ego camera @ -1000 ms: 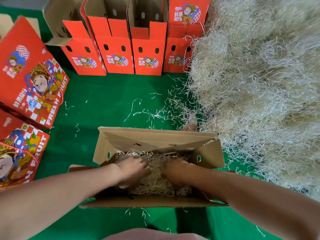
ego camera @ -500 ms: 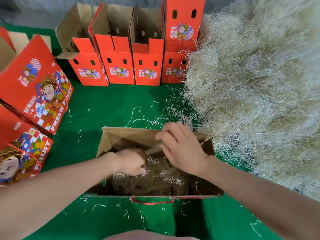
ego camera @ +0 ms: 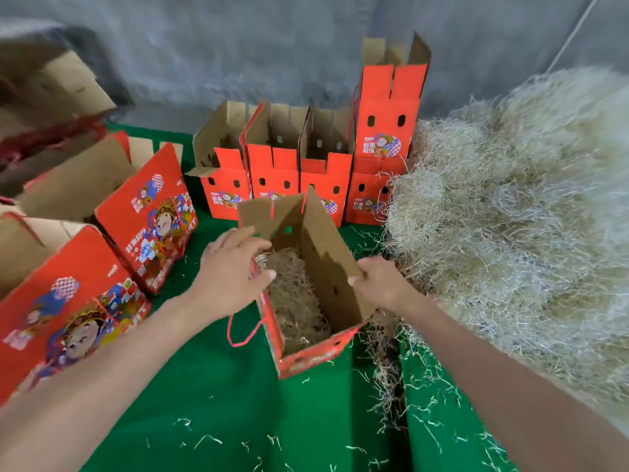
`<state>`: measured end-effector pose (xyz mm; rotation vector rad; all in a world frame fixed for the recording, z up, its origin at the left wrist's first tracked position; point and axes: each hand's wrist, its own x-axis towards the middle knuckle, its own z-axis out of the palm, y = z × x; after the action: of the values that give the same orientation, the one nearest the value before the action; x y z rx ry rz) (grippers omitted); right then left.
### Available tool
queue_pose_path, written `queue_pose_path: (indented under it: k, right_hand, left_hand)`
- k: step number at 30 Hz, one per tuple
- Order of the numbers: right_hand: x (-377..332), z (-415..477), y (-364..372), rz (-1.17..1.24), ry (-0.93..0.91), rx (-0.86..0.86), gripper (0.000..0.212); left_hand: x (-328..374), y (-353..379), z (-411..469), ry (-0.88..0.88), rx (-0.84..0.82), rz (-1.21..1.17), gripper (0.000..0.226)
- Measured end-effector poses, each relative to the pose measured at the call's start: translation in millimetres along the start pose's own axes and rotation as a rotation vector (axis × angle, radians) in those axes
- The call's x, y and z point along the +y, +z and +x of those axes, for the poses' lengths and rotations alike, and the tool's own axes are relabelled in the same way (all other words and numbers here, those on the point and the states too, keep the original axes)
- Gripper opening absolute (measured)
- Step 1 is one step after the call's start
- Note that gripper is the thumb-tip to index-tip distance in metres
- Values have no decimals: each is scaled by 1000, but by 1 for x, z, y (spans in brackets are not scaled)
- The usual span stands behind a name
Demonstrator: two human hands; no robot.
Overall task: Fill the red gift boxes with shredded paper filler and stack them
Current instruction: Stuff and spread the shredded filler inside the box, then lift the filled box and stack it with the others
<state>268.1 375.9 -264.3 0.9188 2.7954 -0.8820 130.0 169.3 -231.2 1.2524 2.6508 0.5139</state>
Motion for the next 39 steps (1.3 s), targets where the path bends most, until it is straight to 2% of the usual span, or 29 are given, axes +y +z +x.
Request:
queue_pose_path:
  k: [1,4,6,8,10,11,12,14,17,20,23,25,26,27,28,30,31,32,35,39]
  right_hand:
    - [-4,1,5,59,-9,-30,24]
    - [-15,-2,18,168,35,-95,57]
    - [-19,-6,27,233,119,-117,66]
    - [-21,-11,37,457,234,-139,69]
    - [-26,-13,46,857,356,-180,66]
    - [-31,-12,48,973,355,-177,62]
    - [-37,-12,51,979,322,-140,59]
    - [-49,-10,53,902,258,-12,54]
    - [-62,-12,43,824,138,119,52]
    - [-75,-14,22,705,-122,236,56]
    - [-96,-14,-6,554,-448,478,77]
    - [-106,-7,-21,382,-553,568,92]
    - [-112,-1,-28,220,-559,599,94]
    - [-118,7,-36,68,-534,617,91]
    - [-124,17,-44,-19,-485,638,78]
    - [-137,38,-61,5,-418,681,35]
    - [-141,49,-69,51,-408,696,18]
    - [-144,61,-76,78,-413,710,11]
    - [-146,101,-87,82,-458,722,7]
    - [-143,147,-105,69,-462,741,8]
  left_hand:
    - [-1,5,-2,-60,-7,-59,58]
    - [0,29,-8,-217,-80,-453,78]
    - [-1,44,-10,-292,-13,-599,90]
    - [-3,54,-8,-471,23,-778,97]
    - [-4,59,-4,-683,-53,-976,77]
    - [-3,60,-1,-727,-83,-979,60]
    - [-3,61,0,-732,-81,-930,46]
    - [-2,60,0,-665,13,-778,34]
    - [-4,49,-1,-554,126,-621,32]
    - [-4,20,5,-460,301,-591,28]
    - [6,-20,18,-330,489,-674,27]
    - [11,-44,33,-248,631,-667,28]
    - [12,-54,42,-210,689,-665,28]
    - [14,-61,52,-180,728,-681,29]
    - [14,-67,62,-165,752,-703,30]
    - [14,-73,85,-161,772,-730,32]
    - [13,-74,97,-162,774,-748,33]
    - [11,-75,110,-164,774,-778,33]
    - [0,-80,150,-160,723,-873,31]
    - [-5,-96,206,-85,646,-874,29]
